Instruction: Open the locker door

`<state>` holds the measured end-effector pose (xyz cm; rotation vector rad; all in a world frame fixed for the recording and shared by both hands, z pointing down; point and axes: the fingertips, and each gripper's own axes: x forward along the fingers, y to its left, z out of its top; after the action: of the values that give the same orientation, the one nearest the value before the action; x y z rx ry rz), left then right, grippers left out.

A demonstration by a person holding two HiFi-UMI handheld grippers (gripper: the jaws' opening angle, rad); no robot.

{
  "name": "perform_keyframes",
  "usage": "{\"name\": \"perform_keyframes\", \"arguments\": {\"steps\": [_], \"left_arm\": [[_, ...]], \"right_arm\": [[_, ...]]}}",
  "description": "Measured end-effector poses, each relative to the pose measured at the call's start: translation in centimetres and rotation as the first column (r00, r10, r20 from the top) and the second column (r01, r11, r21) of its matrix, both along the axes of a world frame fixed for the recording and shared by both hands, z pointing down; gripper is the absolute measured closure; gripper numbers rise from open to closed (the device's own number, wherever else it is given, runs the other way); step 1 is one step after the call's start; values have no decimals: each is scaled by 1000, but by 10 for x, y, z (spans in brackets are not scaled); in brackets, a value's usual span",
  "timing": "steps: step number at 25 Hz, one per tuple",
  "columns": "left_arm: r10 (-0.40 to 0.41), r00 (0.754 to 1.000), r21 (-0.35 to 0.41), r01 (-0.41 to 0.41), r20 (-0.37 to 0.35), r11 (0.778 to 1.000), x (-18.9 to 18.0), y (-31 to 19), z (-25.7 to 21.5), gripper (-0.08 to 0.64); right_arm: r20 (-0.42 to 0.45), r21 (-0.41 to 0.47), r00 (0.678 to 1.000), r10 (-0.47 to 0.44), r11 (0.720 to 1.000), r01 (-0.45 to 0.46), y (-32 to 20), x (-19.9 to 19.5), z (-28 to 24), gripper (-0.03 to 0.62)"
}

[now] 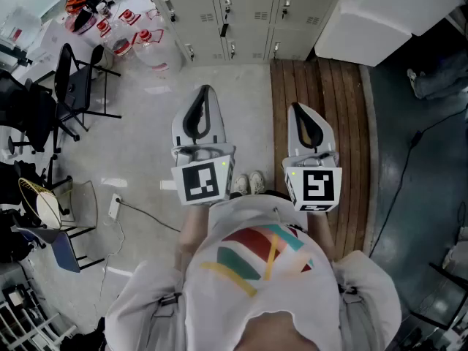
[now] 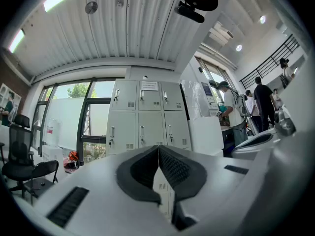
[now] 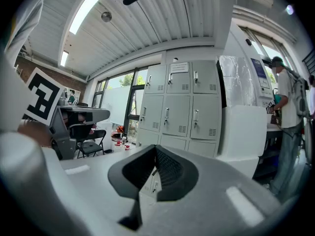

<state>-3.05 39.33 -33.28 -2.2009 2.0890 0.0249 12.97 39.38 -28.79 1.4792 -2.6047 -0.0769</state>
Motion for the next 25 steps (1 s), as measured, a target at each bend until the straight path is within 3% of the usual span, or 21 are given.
{"name": "perform_keyframes", "arguments": {"steps": [4,12,25], "left_arm": [[16,1000,30,-16,0,999,13,-1,-5,545],[16,999,-7,-16,31,1000,32,-2,-1,545],[-11,998,3,11,54,1000,47,-13,8,545]], "right_arm": [[3,0,1000,16,1000,-16,-4,13,1,588],[36,-17,999,20,1000,-19,-7,31,8,588],[51,-23,999,5,1000,-4,-20,53,22,588]]}}
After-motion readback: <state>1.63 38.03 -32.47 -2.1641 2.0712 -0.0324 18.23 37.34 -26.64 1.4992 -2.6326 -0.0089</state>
